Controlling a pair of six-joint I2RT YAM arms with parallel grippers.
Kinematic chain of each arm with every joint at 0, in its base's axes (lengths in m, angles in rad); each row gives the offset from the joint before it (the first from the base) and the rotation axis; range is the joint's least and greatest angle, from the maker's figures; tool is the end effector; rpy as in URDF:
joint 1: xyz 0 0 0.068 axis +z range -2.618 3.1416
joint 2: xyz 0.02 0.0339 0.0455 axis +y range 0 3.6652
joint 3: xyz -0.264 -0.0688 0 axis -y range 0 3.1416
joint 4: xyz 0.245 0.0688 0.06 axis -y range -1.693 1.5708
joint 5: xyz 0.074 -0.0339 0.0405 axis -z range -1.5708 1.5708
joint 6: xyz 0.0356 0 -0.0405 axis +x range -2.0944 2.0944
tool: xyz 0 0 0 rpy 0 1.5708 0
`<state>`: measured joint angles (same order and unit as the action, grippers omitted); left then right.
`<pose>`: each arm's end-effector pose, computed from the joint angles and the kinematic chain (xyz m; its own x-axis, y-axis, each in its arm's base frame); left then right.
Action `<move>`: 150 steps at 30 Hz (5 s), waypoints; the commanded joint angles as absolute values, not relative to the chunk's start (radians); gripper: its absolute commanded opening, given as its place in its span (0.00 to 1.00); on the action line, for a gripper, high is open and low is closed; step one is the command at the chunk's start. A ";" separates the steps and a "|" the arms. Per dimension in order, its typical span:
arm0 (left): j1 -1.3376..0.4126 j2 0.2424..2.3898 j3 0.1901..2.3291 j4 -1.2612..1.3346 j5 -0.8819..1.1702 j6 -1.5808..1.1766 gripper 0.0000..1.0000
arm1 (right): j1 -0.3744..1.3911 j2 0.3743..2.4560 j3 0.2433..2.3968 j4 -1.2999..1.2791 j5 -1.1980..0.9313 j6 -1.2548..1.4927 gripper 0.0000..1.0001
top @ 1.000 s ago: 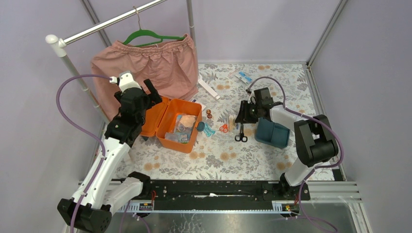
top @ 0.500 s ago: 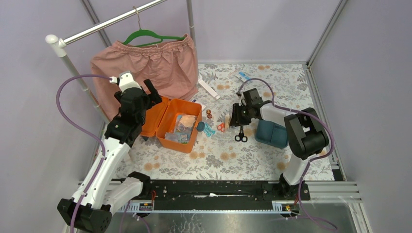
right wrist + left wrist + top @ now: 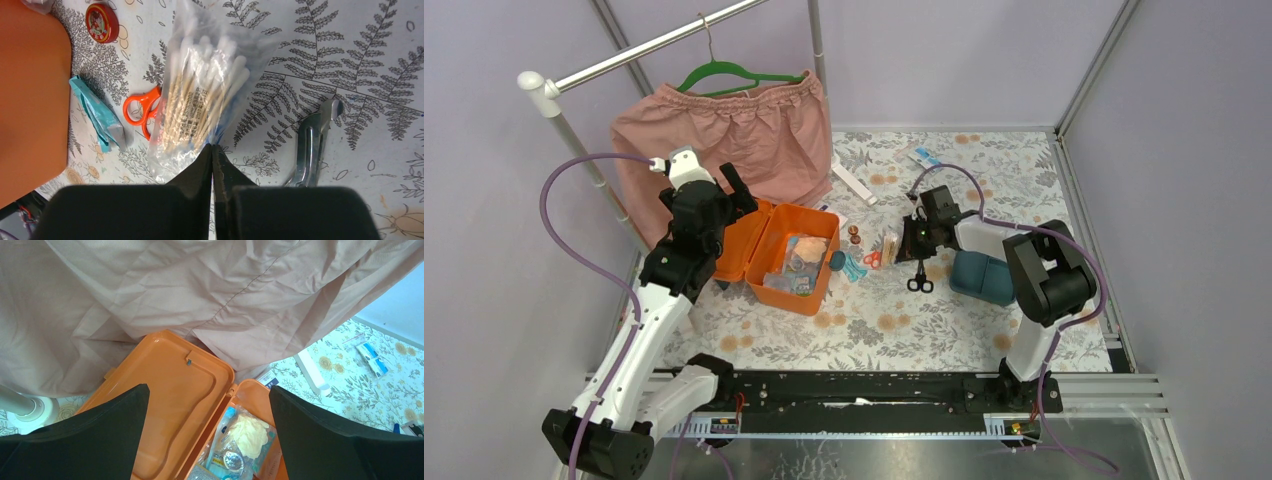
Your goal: Organize the medicine kit
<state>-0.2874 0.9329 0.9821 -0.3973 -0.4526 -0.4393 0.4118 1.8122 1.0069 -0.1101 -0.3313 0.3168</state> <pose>0.2002 -0.0430 0.3614 -0.2368 -0.3288 -0.9142 -0.2652 0.9271 -0.2648 0.3269 0.1554 0.1494 -0.8649 -0.0563 -0.4988 -0.3060 0.8469 0.4349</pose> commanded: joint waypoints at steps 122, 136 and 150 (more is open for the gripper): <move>-0.307 0.973 0.974 -0.368 -0.459 -0.448 0.99 | 0.233 2.498 2.179 -0.388 -0.094 -0.470 0.59; -0.307 0.970 0.973 -0.368 -0.461 -0.446 0.99 | 0.233 2.563 2.212 -0.424 -0.069 -0.468 0.40; -0.306 0.967 0.973 -0.367 -0.462 -0.446 0.99 | 0.233 2.396 1.992 -0.230 -0.028 -0.356 0.00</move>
<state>-0.3012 0.9710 0.9817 -0.3969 -0.4530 -0.4393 0.2291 2.4969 2.0789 -0.2813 -0.0433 -0.4290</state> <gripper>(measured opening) 0.986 0.014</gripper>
